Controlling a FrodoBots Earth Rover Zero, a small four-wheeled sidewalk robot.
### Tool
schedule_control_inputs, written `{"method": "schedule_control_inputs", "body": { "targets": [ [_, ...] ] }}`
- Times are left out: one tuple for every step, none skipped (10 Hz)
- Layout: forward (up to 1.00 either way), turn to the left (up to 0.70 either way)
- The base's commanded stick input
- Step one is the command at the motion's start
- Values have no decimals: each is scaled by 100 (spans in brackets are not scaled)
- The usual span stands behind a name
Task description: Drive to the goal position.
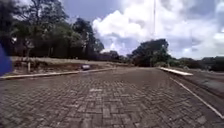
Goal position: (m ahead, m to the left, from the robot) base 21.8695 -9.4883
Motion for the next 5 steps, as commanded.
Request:
{"method": "schedule_control_inputs", "body": {
  "targets": [
    [70, -27],
    [70, -27],
    [70, -27],
    [70, -27],
    [70, -27]
  ]
}}
